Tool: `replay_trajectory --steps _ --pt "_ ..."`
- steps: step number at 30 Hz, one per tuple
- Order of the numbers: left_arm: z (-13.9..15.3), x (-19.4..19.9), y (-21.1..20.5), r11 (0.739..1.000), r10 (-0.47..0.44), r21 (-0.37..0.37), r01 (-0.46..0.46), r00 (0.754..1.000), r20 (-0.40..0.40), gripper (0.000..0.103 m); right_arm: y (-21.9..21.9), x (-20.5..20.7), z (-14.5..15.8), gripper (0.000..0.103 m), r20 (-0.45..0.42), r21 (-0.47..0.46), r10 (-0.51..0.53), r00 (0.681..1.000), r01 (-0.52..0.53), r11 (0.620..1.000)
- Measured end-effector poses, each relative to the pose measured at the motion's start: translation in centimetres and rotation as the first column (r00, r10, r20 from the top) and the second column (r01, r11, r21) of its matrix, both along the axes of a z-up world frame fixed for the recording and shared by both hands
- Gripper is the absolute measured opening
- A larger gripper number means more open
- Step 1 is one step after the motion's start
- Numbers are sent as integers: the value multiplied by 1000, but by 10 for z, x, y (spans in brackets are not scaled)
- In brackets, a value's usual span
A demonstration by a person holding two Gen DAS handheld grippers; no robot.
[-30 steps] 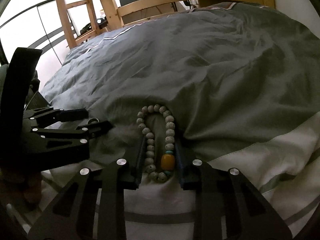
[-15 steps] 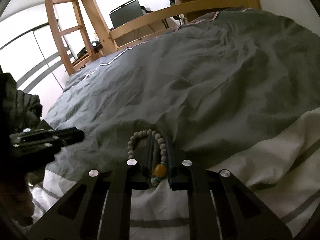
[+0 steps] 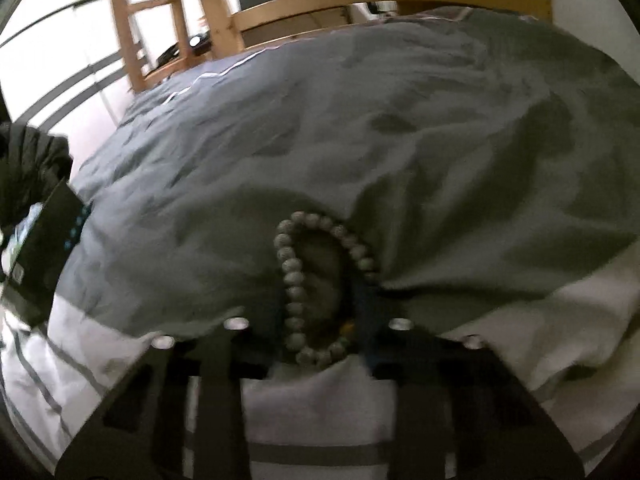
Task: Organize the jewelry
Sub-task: 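Carry the silver ring and white bead bracelet in both tools to the black box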
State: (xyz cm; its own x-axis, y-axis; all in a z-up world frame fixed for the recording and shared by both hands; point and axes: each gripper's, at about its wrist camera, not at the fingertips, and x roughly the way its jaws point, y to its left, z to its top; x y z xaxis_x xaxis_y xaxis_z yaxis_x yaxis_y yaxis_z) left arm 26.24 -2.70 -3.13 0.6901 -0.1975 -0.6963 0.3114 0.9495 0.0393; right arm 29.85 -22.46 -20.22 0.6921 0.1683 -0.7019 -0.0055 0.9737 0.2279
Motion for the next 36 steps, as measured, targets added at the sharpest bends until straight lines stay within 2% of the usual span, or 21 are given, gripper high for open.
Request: replay_trajectory --steps 2,4,6,11,18,22,26,30,36 --pt "8 -9 22 999 31 17 -32 999 35 19 -8 -2 1 8 -1 18 -33 999 33 999" --pt "9 -14 47 996 79 37 -81 995 57 19 -14 -7 3 8 18 46 -55 998 54 998" --pt "5 -13 75 990 136 28 -138 989 54 19 -17 -11 9 8 56 82 -56 997 52 995" --pt "-3 -7 125 973 227 -42 -225 973 34 19 -21 -27 35 8 134 177 -42 990 18 984" --pt "-23 -3 162 957 251 -142 -252 968 -26 19 4 -36 69 8 184 219 20 983 -60 974" --pt "-32 -1 179 935 266 -220 -277 961 -76 19 31 -39 88 8 207 259 74 976 -127 958" --pt "-46 4 199 903 257 -314 -294 954 -154 19 71 -38 114 8 245 310 161 956 -234 921" --pt "-58 7 208 889 269 -326 -321 943 -194 19 118 -33 137 8 278 357 260 925 -350 866" --pt "-75 10 233 825 263 -430 -365 923 -279 19 192 -30 150 8 296 437 413 861 -507 743"
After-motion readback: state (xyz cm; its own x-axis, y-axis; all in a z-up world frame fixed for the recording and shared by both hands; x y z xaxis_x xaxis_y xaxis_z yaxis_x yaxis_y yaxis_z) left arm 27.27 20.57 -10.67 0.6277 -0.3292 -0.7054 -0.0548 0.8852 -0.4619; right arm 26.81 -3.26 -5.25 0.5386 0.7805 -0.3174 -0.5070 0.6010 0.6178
